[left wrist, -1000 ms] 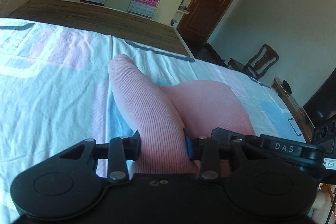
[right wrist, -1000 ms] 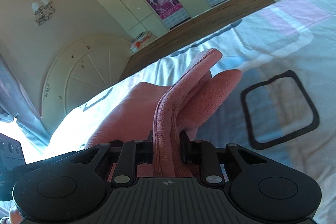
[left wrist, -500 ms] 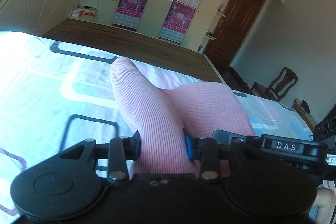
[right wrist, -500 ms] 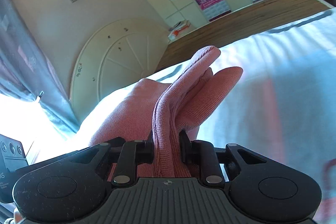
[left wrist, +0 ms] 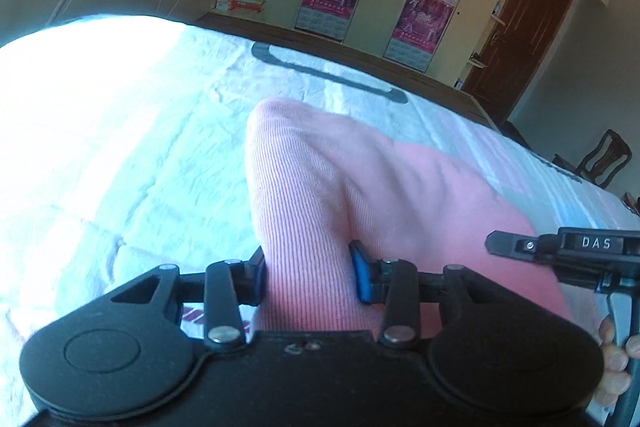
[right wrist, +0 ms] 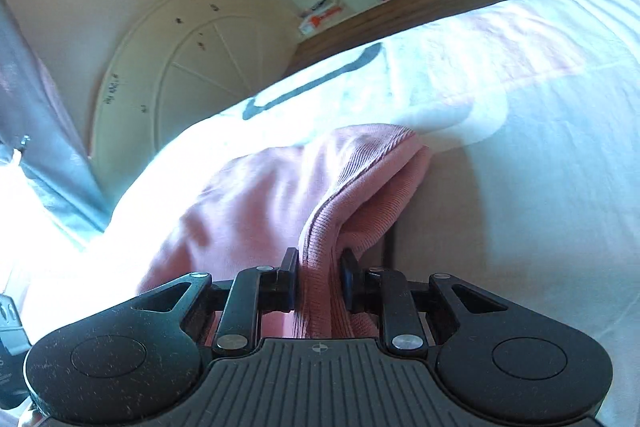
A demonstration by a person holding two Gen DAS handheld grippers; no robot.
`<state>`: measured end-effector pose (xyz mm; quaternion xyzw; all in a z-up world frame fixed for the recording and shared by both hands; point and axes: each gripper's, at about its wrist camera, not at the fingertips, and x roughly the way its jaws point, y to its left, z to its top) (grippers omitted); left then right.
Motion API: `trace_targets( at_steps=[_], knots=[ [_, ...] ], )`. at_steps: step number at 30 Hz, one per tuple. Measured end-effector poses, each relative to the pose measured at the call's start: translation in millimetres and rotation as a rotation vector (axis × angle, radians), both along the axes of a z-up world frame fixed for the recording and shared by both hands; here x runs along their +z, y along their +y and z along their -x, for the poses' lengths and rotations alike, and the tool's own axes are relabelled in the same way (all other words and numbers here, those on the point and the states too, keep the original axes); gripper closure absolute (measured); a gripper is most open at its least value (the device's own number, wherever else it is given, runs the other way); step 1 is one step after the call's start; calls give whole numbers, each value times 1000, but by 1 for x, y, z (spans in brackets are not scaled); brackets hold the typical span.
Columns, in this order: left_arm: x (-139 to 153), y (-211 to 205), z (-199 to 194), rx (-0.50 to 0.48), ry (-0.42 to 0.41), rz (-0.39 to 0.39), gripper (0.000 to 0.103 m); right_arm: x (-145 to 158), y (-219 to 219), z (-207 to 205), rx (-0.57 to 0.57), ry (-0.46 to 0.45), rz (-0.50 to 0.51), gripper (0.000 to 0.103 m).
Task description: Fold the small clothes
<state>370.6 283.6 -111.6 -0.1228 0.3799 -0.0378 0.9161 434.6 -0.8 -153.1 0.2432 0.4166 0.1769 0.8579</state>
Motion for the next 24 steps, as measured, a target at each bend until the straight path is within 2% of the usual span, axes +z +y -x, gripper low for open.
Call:
trace_targets(
  at_steps=[2,5,9,13,17,20,22,24],
  knots=[
    [-2,1,4,4,-26,-21,52,-7,-3,1,-14,22,88,82],
    [0,0,6,6,-23,-47,42,-13,-6,2,-34,25,133,81],
    [10,2,18,-17,-31,-84,44,-2,-4,15,-49,-9,180,81],
    [19,6,43,-1,-38,-99,44,26,10,42,-24,-108,243,81],
    [11,-3,54,-11,9,-123,42,45,26,74,36,-191,273,81],
    [2,-11,58,-11,28,-157,42,36,42,94,102,-180,306,81],
    [-1,-12,57,-3,35,-170,40,20,50,100,117,-156,389,81],
    [-2,-12,56,-7,58,-169,38,-3,43,95,87,-79,410,82]
  ],
)
